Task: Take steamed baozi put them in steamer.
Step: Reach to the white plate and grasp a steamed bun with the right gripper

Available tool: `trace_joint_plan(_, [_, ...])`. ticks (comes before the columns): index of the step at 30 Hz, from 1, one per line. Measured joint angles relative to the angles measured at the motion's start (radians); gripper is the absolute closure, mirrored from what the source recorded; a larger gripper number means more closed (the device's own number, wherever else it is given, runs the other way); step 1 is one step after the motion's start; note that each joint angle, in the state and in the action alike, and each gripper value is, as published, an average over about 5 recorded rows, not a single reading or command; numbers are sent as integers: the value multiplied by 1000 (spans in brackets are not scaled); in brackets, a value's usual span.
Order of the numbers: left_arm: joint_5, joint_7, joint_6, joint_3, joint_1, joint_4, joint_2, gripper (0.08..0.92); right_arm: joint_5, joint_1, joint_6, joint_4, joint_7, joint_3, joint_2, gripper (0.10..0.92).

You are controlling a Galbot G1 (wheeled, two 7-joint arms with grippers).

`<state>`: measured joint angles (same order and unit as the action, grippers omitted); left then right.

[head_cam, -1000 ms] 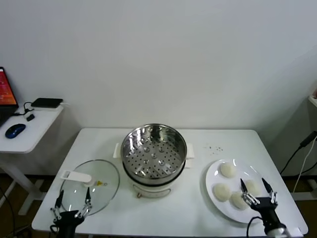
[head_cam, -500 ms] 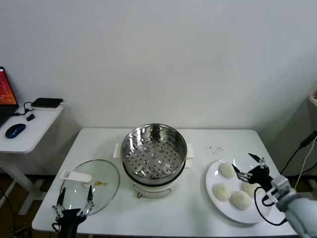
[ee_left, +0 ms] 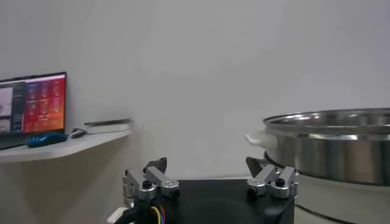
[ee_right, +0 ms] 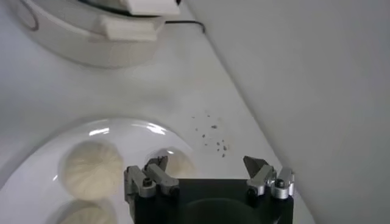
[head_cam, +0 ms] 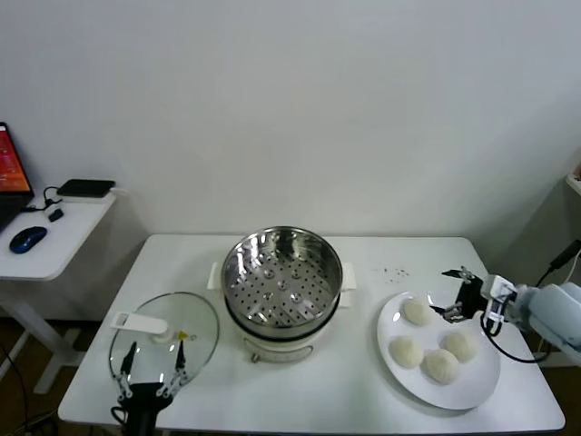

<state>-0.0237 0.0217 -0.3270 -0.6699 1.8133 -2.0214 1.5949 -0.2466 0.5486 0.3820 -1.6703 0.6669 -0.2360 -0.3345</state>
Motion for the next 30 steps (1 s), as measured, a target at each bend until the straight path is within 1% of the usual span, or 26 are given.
trace_joint_plan(9, [-20, 0, -12, 13, 2, 7, 1, 177, -52, -585, -48, 157, 126, -600, -78, 203])
trace_joint_plan(15, [-21, 0, -16, 11, -3, 9, 2, 177, -92, -868, -80, 241, 183, -972, -166, 203])
trace_joint_plan(22, [-21, 0, -23, -3, -3, 13, 5, 177, -106, -1008, -99, 318, 212, -1257, -249, 203])
trace_joint_plan(30, [-23, -1, -31, -16, -6, 26, 7, 177, -110, -1028, -113, 405, 214, -1326, -317, 203])
